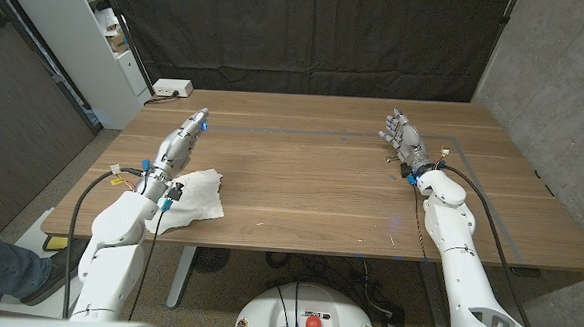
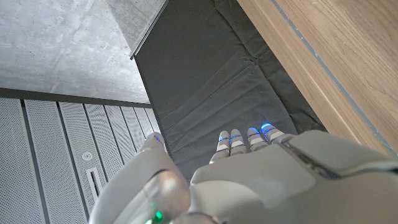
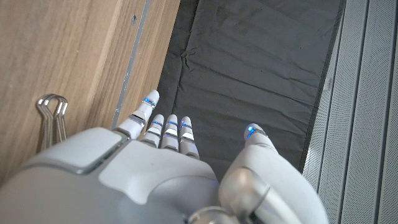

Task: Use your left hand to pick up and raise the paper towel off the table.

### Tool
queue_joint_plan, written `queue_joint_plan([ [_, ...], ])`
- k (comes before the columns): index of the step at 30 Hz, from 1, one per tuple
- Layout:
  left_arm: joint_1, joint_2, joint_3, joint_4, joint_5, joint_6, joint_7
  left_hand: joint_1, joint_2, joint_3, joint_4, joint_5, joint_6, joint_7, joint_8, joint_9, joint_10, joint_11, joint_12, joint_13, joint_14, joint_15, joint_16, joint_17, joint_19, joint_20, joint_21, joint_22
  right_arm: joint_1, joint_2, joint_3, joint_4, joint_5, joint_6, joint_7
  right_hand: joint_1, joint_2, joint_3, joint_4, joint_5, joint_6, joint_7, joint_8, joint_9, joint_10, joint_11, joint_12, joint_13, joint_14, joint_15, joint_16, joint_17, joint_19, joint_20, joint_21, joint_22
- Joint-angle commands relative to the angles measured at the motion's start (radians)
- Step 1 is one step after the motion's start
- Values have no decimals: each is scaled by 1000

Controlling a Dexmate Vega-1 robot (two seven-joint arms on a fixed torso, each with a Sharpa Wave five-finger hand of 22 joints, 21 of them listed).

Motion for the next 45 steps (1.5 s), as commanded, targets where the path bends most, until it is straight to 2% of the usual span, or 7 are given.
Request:
queue_joint_plan([
  [1, 13, -6, -20, -5, 0, -26, 4, 4, 8, 5, -9, -1, 7, 3, 5, 3, 0, 1, 4, 6, 5, -1, -1, 3, -57, -8, -4, 2, -2, 1, 10, -2, 8, -7, 1, -3, 7, -1, -1, 5, 5, -3, 3, 0, 7, 2, 8, 2, 5, 1, 6, 2, 9, 3, -3, 1],
  [17, 47, 1, -60, -13, 5, -56, -3, 7, 12, 6, -13, -2, 14, 2, 4, 3, 8, -2, 5, 6, 12, -2, -1, 3, -56, -9, -4, 2, -5, 6, 7, -21, -2, -27, -12, -4, 8, -2, 0, 4, 6, -3, 4, 0, 8, 0, 8, 2, 5, 1, 7, -1, 12, 4, -8, 1],
  [45, 98, -8, -115, -61, 42, -87, 15, 15, 20, 9, -21, -3, 33, -5, 5, 3, 21, -11, 4, 6, 24, -10, -2, 3, -50, -6, -3, 2, 17, 12, 12, 2, -5, -24, -14, -6, 12, -5, 0, 4, 11, -4, 5, 0, 12, 1, 10, 2, 11, 0, 9, -6, 21, 2, -19, 2],
])
